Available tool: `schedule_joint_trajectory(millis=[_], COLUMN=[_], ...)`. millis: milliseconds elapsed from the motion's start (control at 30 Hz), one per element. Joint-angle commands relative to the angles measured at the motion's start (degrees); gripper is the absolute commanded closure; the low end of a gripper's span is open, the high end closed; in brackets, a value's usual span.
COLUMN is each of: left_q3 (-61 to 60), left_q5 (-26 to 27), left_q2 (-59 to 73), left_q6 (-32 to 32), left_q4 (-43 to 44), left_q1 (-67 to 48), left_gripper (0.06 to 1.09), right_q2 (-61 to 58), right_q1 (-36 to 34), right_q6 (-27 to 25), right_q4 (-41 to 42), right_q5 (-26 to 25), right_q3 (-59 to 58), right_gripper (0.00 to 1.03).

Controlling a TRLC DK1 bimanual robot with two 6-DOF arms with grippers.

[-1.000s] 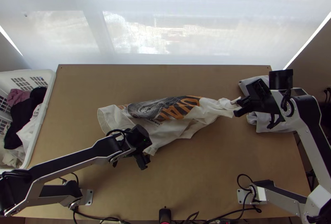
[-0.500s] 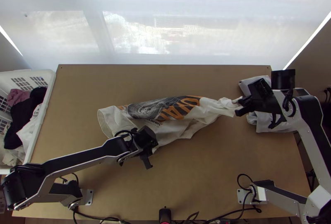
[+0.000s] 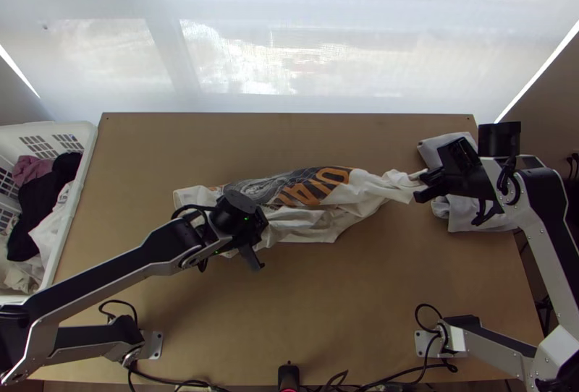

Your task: Fold the t-shirt

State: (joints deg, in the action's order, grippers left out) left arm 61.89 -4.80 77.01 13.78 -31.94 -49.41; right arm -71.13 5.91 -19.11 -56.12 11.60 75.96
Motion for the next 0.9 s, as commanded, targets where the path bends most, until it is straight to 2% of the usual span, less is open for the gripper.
schedule_joint_trajectory(millis=[0,267,567,867], left_q3=[7.1,21.0,36.7,46.2], left_q5=[0.1,0.1,0.1,0.0], left_q2=[-4.8,-7.2,-8.5,-11.7], left_q6=[0.5,0.3,0.3,-0.1], left_q4=[-4.1,-5.8,-5.8,-6.2], left_q1=[5.0,13.7,24.1,20.8], left_gripper=[1.05,1.05,1.05,1.05], right_q2=[-0.1,1.3,3.2,7.7], right_q1=[-0.6,-2.9,-10.0,-11.4], right_q6=[0.0,-0.3,-0.7,0.8], right_q4=[0.3,0.2,-0.6,1.2], right_q5=[0.1,0.1,0.2,0.1], right_q3=[0.1,3.6,13.6,22.6], right_gripper=[1.00,1.00,1.00,1.00])
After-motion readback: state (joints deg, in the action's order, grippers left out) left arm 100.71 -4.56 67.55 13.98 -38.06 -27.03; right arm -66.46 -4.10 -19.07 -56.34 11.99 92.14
